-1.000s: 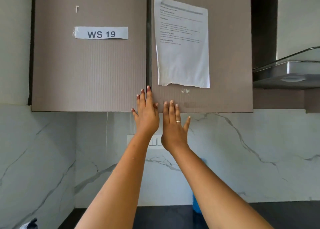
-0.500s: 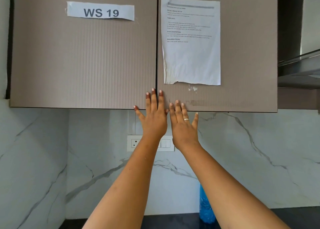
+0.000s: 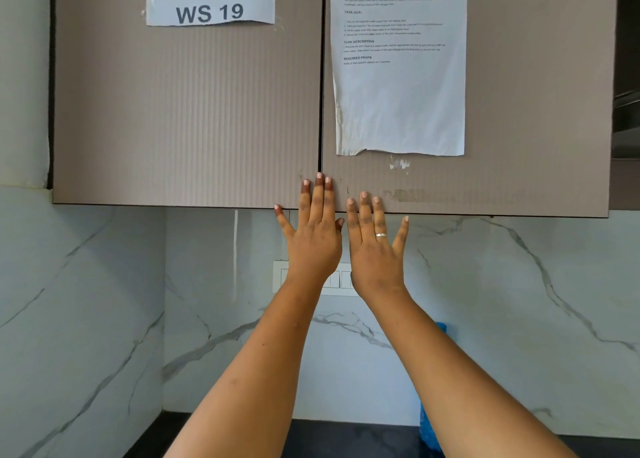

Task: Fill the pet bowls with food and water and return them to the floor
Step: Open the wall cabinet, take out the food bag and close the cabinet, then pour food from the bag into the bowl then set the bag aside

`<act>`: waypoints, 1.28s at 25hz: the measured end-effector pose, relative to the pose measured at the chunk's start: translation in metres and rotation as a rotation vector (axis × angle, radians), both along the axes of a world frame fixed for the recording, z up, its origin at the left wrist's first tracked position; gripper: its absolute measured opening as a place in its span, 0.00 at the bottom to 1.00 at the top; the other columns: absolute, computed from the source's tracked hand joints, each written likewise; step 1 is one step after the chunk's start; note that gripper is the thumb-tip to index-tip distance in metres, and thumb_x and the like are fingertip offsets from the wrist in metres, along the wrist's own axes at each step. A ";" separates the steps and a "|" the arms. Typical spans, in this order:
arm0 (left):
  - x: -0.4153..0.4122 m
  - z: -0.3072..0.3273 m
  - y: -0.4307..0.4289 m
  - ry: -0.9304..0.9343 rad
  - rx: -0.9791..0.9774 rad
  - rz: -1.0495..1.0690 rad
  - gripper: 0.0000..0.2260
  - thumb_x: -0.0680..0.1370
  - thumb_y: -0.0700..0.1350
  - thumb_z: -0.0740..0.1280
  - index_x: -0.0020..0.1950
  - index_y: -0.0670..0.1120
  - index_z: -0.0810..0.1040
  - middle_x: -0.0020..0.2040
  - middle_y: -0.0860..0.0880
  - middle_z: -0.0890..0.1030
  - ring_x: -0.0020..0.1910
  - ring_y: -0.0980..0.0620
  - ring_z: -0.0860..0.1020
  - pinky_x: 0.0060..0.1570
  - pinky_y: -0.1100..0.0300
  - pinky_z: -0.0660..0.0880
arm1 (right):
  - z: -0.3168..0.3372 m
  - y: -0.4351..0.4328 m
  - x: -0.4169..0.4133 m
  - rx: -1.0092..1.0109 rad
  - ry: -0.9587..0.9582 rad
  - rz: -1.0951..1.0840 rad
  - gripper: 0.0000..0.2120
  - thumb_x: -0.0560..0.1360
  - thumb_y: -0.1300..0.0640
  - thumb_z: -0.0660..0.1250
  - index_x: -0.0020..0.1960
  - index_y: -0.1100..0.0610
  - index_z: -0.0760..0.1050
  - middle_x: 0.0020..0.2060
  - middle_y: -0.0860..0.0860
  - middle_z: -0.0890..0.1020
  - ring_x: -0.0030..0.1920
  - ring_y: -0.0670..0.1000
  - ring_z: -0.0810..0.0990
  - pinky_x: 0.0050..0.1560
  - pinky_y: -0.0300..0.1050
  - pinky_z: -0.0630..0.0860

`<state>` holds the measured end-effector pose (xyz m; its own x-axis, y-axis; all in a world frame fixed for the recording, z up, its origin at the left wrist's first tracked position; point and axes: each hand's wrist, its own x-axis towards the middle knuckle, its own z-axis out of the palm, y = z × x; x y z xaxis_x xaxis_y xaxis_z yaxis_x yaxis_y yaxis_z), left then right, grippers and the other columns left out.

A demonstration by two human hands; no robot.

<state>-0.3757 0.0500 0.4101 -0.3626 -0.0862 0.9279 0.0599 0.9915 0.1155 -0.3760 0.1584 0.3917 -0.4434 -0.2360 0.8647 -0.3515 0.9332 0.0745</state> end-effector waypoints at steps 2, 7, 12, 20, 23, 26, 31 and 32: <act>0.003 -0.008 0.005 -0.032 0.030 0.021 0.31 0.81 0.42 0.52 0.78 0.48 0.37 0.79 0.51 0.38 0.77 0.52 0.35 0.68 0.34 0.33 | -0.002 0.004 0.000 0.022 -0.007 0.007 0.44 0.77 0.63 0.62 0.76 0.55 0.30 0.78 0.55 0.36 0.77 0.57 0.34 0.70 0.68 0.35; 0.025 -0.041 0.008 -0.152 0.056 -0.048 0.31 0.82 0.43 0.52 0.74 0.50 0.31 0.76 0.56 0.32 0.73 0.58 0.30 0.71 0.38 0.38 | -0.015 -0.011 0.018 -0.073 -0.090 0.145 0.35 0.82 0.59 0.55 0.78 0.54 0.33 0.78 0.53 0.37 0.78 0.54 0.36 0.72 0.65 0.35; 0.086 -0.141 -0.003 -0.329 0.163 -0.059 0.28 0.83 0.42 0.49 0.73 0.52 0.32 0.74 0.57 0.33 0.75 0.58 0.35 0.75 0.47 0.41 | -0.122 -0.033 0.044 -0.037 -0.485 0.323 0.35 0.83 0.47 0.51 0.77 0.53 0.30 0.78 0.51 0.35 0.77 0.52 0.33 0.74 0.62 0.34; 0.158 -0.321 -0.050 -0.618 0.546 0.120 0.35 0.80 0.41 0.58 0.78 0.49 0.37 0.74 0.56 0.32 0.76 0.56 0.35 0.75 0.41 0.46 | -0.272 -0.075 0.088 0.201 -0.826 0.511 0.39 0.80 0.52 0.61 0.79 0.53 0.37 0.79 0.52 0.41 0.78 0.52 0.37 0.74 0.60 0.37; 0.198 -0.349 -0.085 -0.634 0.548 0.136 0.37 0.79 0.39 0.59 0.78 0.51 0.37 0.75 0.57 0.34 0.77 0.55 0.37 0.75 0.42 0.43 | -0.295 -0.113 0.110 0.214 -0.937 0.559 0.42 0.78 0.55 0.65 0.79 0.53 0.39 0.80 0.51 0.43 0.79 0.52 0.39 0.75 0.62 0.41; 0.255 -0.366 -0.138 -0.479 0.554 0.234 0.39 0.76 0.37 0.61 0.78 0.52 0.39 0.79 0.53 0.43 0.77 0.55 0.41 0.73 0.46 0.44 | -0.299 -0.183 0.143 0.078 -1.018 0.690 0.40 0.78 0.55 0.65 0.80 0.51 0.43 0.80 0.50 0.49 0.79 0.52 0.44 0.75 0.62 0.45; 0.314 -0.357 -0.219 -0.276 0.799 0.247 0.41 0.74 0.38 0.66 0.78 0.49 0.44 0.78 0.45 0.50 0.77 0.50 0.47 0.73 0.55 0.48 | -0.277 -0.281 0.205 -0.406 -1.296 1.050 0.38 0.71 0.51 0.73 0.76 0.43 0.57 0.67 0.45 0.73 0.69 0.49 0.71 0.68 0.51 0.68; 0.321 -0.353 -0.228 -0.257 0.880 0.189 0.42 0.74 0.38 0.68 0.79 0.49 0.44 0.78 0.45 0.50 0.77 0.52 0.47 0.72 0.57 0.48 | -0.276 -0.287 0.210 -0.451 -1.381 1.083 0.42 0.71 0.54 0.74 0.77 0.44 0.54 0.66 0.44 0.73 0.67 0.48 0.72 0.66 0.47 0.70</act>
<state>-0.0548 -0.1784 0.0571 -0.4561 -0.7979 0.3942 -0.2248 0.5319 0.8164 -0.1655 -0.1289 0.1152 -0.6456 -0.7542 0.1203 -0.3347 0.1378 -0.9322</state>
